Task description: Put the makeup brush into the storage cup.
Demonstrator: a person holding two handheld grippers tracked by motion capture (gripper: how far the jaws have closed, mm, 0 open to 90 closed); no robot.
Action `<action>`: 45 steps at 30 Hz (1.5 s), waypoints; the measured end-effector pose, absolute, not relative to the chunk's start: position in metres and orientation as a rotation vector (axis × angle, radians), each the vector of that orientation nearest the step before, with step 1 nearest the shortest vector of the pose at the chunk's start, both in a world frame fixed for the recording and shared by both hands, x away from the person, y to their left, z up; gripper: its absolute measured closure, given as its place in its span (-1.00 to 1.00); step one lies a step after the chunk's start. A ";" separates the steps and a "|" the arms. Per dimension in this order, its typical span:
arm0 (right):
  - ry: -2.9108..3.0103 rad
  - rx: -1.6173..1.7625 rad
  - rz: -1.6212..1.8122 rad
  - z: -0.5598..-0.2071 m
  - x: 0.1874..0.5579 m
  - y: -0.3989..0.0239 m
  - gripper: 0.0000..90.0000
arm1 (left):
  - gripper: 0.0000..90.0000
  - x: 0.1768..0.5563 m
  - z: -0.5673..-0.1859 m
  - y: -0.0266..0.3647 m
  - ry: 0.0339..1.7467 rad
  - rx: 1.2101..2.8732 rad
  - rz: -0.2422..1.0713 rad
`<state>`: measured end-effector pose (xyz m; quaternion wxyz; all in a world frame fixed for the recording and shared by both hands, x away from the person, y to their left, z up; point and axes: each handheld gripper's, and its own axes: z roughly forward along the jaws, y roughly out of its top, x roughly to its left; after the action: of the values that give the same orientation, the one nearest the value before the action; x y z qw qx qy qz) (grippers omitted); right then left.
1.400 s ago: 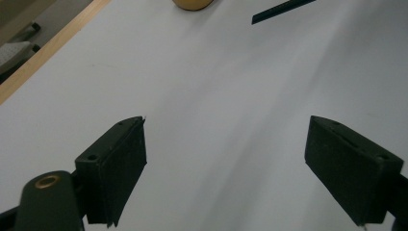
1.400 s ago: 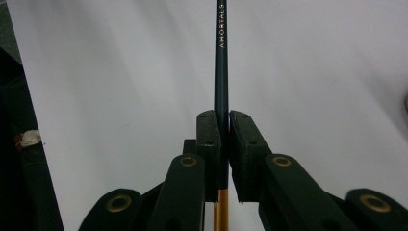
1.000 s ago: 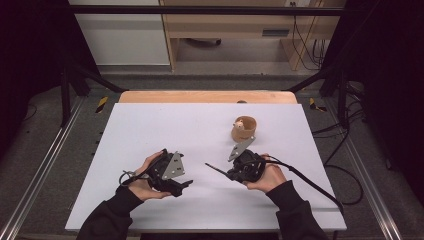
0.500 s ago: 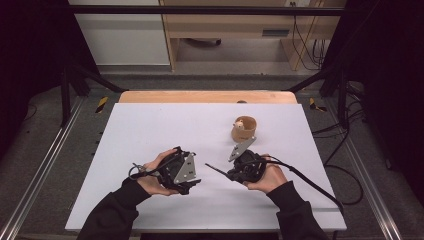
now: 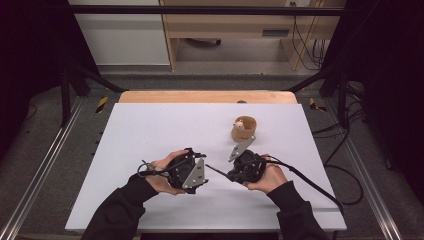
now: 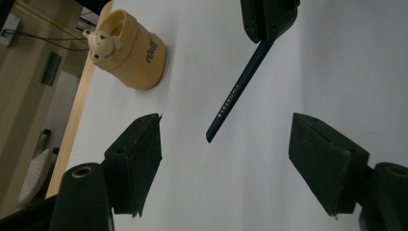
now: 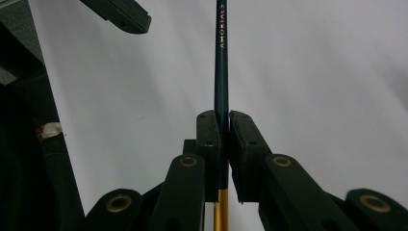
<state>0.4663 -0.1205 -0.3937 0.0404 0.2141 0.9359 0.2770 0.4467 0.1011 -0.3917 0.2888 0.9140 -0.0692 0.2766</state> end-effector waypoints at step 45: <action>2.914 0.707 0.816 -0.394 0.468 -0.120 0.85 | 0.39 0.439 -0.414 0.062 -0.595 2.435 0.934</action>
<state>0.4682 -0.1197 -0.3944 0.0167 0.2274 0.9376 0.2626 0.4390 0.0621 -0.4136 0.2313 0.8855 -0.2166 0.3398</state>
